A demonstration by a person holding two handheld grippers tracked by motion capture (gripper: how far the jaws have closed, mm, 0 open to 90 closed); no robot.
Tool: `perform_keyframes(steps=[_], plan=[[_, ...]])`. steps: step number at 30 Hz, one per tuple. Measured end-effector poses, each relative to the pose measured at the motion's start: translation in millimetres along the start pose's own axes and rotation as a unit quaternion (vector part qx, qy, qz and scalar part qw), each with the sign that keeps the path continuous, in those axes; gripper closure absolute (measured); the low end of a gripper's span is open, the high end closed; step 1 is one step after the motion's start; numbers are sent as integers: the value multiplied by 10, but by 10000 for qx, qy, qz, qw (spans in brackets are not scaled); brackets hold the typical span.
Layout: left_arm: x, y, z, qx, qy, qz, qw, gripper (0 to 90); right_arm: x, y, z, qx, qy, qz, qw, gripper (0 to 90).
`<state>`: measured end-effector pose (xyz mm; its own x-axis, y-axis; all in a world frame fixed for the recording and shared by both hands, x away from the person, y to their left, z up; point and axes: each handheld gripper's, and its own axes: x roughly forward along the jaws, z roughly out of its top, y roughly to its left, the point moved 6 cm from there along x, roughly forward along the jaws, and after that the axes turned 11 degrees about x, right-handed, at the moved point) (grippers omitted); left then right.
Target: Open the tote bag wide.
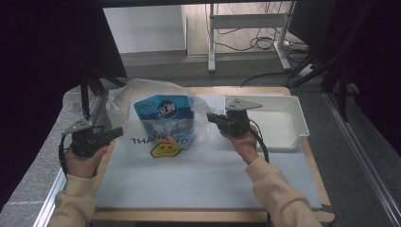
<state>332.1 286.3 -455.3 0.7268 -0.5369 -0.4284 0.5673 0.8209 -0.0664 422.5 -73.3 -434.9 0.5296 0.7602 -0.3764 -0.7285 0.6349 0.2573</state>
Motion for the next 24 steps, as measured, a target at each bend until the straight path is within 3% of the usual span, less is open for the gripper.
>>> perform_keyframes(steps=[6, 15, 18, 24], plan=[[93, -38, -73, 93, 199, 39, 9998, 898, 45, -34, -137, -24, 112, -91, 9999, 889], [221, -48, -198, -11, 378, -61, 9993, 898, 93, -95, -326, 130, 286, -206, 9993, 889], [241, -46, -247, -52, 419, -100, 9991, 898, 109, -87, -364, 251, 314, -97, 9991, 889], [251, -57, -314, -101, 466, -120, 9988, 898, 152, -47, -442, 156, 449, -169, 9987, 889]])
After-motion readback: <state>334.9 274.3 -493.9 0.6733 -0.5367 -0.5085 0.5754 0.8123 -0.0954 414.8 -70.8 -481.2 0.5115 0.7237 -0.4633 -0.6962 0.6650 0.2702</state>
